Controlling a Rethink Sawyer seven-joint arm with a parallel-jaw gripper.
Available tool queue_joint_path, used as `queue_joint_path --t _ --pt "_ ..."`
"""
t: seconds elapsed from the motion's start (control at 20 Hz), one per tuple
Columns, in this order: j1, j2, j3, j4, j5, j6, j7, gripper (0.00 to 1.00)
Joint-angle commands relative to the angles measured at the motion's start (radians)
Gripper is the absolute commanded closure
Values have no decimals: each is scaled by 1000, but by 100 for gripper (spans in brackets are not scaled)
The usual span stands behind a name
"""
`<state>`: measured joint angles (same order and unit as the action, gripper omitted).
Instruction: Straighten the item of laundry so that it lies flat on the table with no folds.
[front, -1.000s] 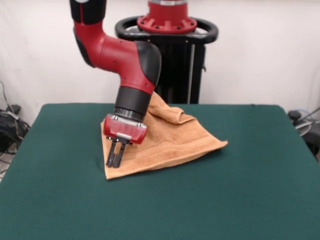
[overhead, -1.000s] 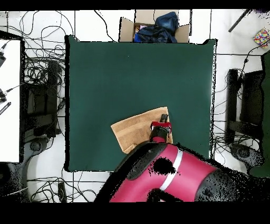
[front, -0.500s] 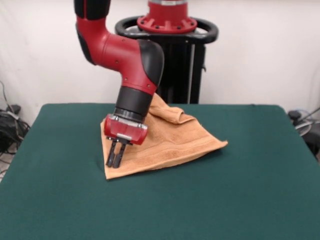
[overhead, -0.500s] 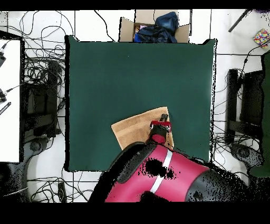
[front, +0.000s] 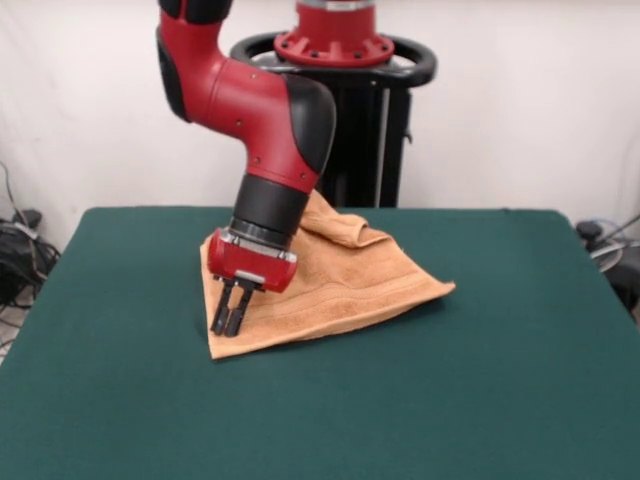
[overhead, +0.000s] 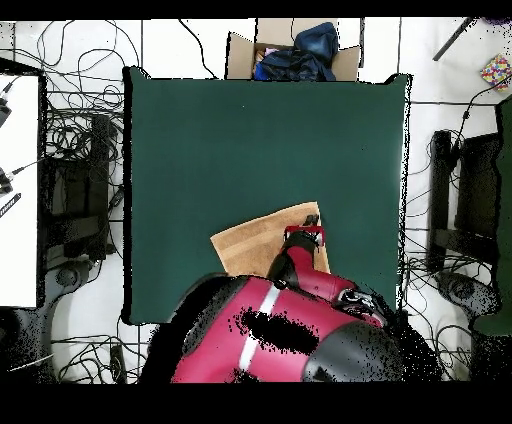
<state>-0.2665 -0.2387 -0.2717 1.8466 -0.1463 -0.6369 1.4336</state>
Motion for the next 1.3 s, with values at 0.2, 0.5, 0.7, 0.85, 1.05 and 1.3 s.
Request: queue_joint_path --t 0.2,0.5,0.7,0.85,1.05,1.3 --pt "4 221 26 -273 42 80 73 100" --pt "-11 277 21 -319 6 -53 88 100" --pt "5 303 -4 -316 35 -148 81 100" --pt "-5 319 -4 -339 15 -182 77 100" --pt "-21 322 3 -373 -39 -151 81 100" --pt "-69 335 48 -442 -147 -100 127 100"
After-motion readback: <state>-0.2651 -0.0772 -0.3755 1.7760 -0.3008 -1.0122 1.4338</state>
